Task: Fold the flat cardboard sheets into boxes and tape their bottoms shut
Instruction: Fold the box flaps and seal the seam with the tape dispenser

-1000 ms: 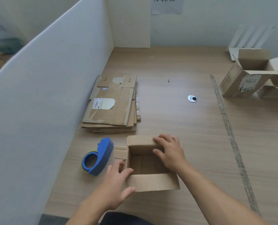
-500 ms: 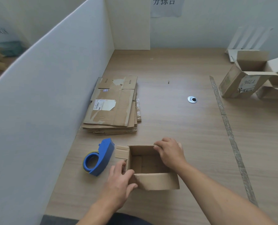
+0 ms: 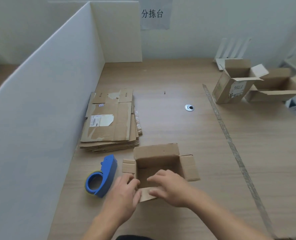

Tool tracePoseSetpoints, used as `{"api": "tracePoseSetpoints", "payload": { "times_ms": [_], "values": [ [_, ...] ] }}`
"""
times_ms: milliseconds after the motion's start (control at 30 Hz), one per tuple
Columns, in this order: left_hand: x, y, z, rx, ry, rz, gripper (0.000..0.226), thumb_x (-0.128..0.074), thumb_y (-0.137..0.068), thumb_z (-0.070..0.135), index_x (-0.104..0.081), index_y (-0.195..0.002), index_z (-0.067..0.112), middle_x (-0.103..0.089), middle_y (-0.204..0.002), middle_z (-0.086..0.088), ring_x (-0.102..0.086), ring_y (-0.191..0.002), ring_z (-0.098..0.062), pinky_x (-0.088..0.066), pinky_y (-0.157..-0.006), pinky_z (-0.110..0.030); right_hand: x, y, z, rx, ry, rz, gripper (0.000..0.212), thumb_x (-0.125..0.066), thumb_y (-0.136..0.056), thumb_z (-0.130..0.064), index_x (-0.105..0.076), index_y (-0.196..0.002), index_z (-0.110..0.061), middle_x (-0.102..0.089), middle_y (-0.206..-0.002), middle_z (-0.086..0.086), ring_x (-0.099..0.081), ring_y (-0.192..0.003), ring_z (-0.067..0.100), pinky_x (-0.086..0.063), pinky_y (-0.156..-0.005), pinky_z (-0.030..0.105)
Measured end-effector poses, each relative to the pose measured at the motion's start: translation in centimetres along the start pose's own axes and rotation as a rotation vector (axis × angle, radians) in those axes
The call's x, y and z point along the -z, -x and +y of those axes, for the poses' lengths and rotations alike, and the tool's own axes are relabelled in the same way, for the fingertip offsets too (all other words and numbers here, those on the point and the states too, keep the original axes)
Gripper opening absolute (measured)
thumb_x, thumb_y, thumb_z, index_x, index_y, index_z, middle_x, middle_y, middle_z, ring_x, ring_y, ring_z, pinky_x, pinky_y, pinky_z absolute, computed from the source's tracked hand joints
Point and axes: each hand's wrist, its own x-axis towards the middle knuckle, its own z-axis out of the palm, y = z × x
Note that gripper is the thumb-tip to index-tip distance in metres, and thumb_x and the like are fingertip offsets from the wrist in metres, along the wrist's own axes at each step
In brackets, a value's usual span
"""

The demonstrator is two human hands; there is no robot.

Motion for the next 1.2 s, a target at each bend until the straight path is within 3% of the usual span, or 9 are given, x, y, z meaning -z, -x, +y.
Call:
{"api": "tracePoseSetpoints", "payload": {
  "times_ms": [100, 267, 467, 667, 833, 1000, 1200],
  "values": [
    [1.0, -0.3, -0.3, -0.013, 0.017, -0.012, 0.022, -0.056, -0.093, 0.036, -0.065, -0.107, 0.023, -0.052, -0.114, 0.011, -0.051, -0.102, -0.011, -0.048, -0.085, -0.028, -1.4, 0.7, -0.7, -0.029, 0.162, -0.069, 0.049, -0.046, -0.096, -0.059, -0.045, -0.140, -0.038, -0.045, -0.142, -0.005, -0.042, -0.126, 0.023, -0.034, -0.104, 0.041],
    [2.0, -0.8, -0.4, -0.042, 0.016, -0.029, 0.024, -0.060, -0.095, 0.032, -0.066, -0.115, 0.021, -0.054, -0.118, 0.010, -0.054, -0.106, -0.012, -0.043, -0.087, -0.022, -3.0, 0.6, -0.9, -0.058, 0.279, 0.030, 0.053, -0.049, -0.094, -0.058, -0.039, -0.141, -0.035, -0.045, -0.139, -0.003, -0.042, -0.122, 0.024, -0.031, -0.098, 0.042],
    [2.4, -1.5, 0.1, -0.075, 0.039, -0.099, 0.025, -0.055, -0.097, 0.037, -0.063, -0.119, 0.027, -0.050, -0.114, 0.017, -0.052, -0.103, -0.003, -0.049, -0.088, -0.025, -5.6, 0.1, 0.4, -0.034, 0.347, 0.219, 0.041, -0.068, -0.083, -0.043, -0.049, -0.117, -0.029, -0.054, -0.108, -0.004, -0.051, -0.100, 0.023, -0.029, -0.072, 0.038],
    [2.5, -3.1, 1.1, -0.211, 0.025, -0.195, 0.030, -0.050, -0.100, 0.037, -0.060, -0.127, 0.028, -0.047, -0.118, 0.017, -0.047, -0.106, 0.000, -0.040, -0.092, -0.015, -4.7, 0.9, 2.2, -0.085, 0.440, 0.260, 0.052, -0.086, -0.060, -0.044, -0.049, -0.096, -0.036, -0.050, -0.079, -0.013, -0.051, -0.070, 0.013, -0.032, -0.055, 0.029],
    [1.7, -5.9, 3.1, -0.319, -0.032, -0.169, 0.035, -0.049, -0.097, 0.037, -0.064, -0.127, 0.028, -0.057, -0.125, 0.016, -0.052, -0.116, -0.007, -0.042, -0.096, -0.022, -2.0, 2.9, 4.3, -0.183, 0.440, 0.366, 0.055, -0.086, -0.058, -0.046, -0.054, -0.101, -0.033, -0.052, -0.086, -0.008, -0.054, -0.074, 0.017, -0.030, -0.057, 0.029],
    [0.8, -9.1, 7.3, -0.455, -0.094, -0.116, 0.038, -0.045, -0.086, 0.044, -0.071, -0.108, 0.026, -0.064, -0.106, 0.012, -0.062, -0.097, -0.018, -0.054, -0.080, -0.032, 0.9, 5.9, 8.4, -0.270, 0.505, 0.367, 0.059, -0.087, -0.056, -0.048, -0.059, -0.103, -0.027, -0.062, -0.089, -0.007, -0.059, -0.077, 0.021, -0.042, -0.055, 0.033],
    [-2.3, -14.6, 14.2, -0.552, -0.198, -0.128, 0.036, -0.045, -0.083, 0.044, -0.070, -0.105, 0.029, -0.066, -0.100, 0.011, -0.064, -0.090, -0.019, -0.055, -0.074, -0.035, 4.7, 9.8, 17.1, -0.319, 0.544, 0.354, 0.066, -0.086, -0.054, -0.049, -0.051, -0.106, -0.029, -0.062, -0.083, -0.008, -0.059, -0.072, 0.019, -0.047, -0.057, 0.035]
  ]
}}
